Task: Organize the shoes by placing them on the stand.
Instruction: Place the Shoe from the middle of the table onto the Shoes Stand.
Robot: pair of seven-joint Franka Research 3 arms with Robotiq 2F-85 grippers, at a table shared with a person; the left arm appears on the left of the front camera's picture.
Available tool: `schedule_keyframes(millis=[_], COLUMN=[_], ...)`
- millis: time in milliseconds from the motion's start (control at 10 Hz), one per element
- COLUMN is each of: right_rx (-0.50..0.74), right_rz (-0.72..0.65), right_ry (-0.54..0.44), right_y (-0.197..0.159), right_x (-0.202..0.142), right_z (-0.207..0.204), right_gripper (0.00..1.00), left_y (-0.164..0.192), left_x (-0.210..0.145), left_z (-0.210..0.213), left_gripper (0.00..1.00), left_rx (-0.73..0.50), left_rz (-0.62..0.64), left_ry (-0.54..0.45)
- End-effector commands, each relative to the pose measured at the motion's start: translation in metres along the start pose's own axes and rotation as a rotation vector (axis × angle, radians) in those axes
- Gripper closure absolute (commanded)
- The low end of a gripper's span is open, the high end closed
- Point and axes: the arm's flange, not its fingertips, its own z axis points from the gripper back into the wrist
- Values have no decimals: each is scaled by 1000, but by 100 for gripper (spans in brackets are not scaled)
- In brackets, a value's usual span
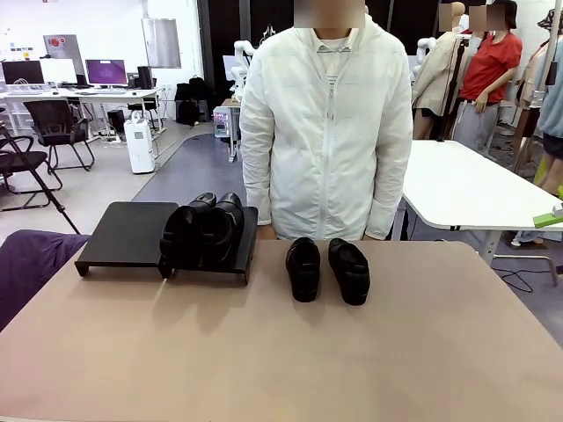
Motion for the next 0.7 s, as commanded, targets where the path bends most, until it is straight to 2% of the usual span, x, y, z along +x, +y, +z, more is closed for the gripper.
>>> schedule_keyframes(millis=[0,600], right_rx=[25,25], right_rz=[19,19], right_ry=[-3,-3], right_y=[0,0], right_x=[1,1], right_z=[1,1], right_gripper=[0,0], left_y=[-55,-55], left_x=[-18,-18], left_z=[-38,-38], left_gripper=[0,0], left_rx=[128,128], left_rz=[-35,-35], left_ry=[5,5])
